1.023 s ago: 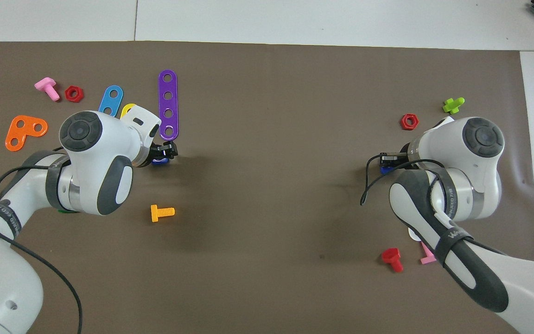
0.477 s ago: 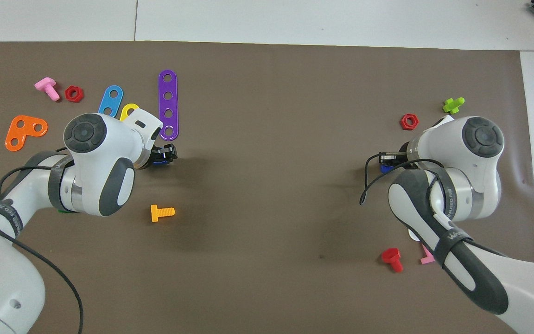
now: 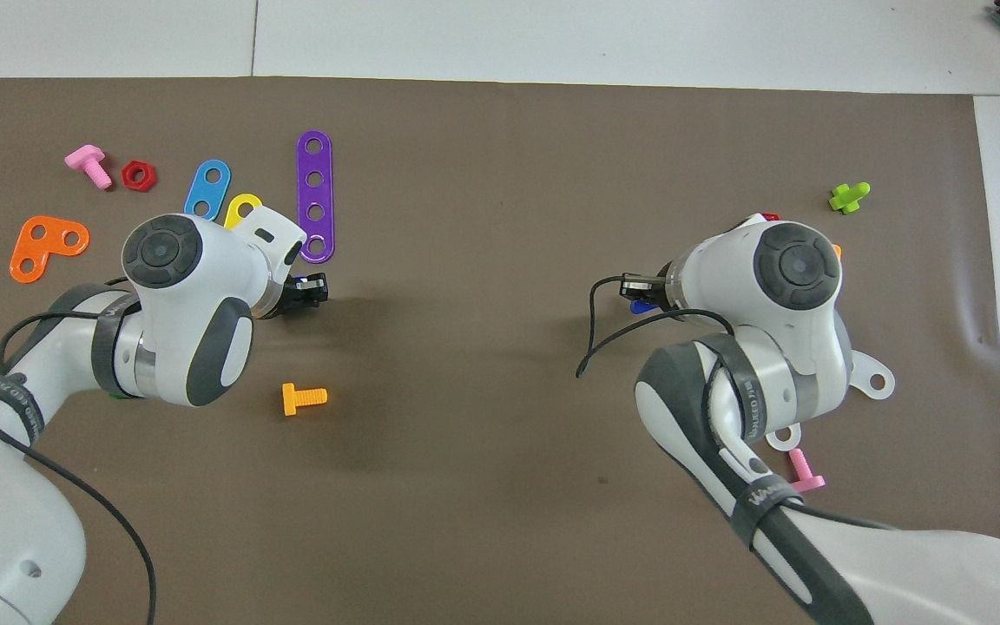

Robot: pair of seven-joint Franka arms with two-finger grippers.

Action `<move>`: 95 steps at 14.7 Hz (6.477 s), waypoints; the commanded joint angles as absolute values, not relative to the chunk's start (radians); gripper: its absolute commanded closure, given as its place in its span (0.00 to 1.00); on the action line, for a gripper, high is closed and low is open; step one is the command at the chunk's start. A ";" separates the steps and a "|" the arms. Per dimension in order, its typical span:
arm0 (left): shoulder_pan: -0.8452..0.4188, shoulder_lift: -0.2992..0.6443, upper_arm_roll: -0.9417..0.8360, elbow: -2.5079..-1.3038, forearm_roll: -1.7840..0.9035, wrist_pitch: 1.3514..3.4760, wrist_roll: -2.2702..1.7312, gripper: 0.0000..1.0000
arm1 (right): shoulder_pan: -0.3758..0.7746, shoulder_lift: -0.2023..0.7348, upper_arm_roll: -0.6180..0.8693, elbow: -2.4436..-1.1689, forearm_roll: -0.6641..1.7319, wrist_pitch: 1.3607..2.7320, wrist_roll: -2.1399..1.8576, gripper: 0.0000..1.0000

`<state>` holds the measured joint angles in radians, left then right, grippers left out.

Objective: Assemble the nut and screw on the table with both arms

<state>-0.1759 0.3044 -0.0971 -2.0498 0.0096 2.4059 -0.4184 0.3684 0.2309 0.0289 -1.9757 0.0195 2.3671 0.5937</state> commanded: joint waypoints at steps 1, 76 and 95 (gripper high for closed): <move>-0.190 0.301 -0.081 -2.057 0.034 2.416 -0.422 0.87 | 0.438 0.268 0.026 -1.914 0.040 2.364 0.685 1.00; -0.617 0.402 -0.081 -1.812 -0.087 2.250 -0.933 1.00 | 0.052 -0.034 0.015 -1.658 -0.017 1.738 0.264 0.00; -0.191 0.296 -0.075 -1.572 -0.028 1.795 -0.309 0.00 | 0.054 -0.040 0.018 -1.669 -0.034 1.730 0.262 0.00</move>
<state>-0.2598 0.3554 -0.0676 -1.5111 -0.0438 1.8402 -0.4376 0.0589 -0.0176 0.0110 -1.6486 -0.0036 1.7467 0.2844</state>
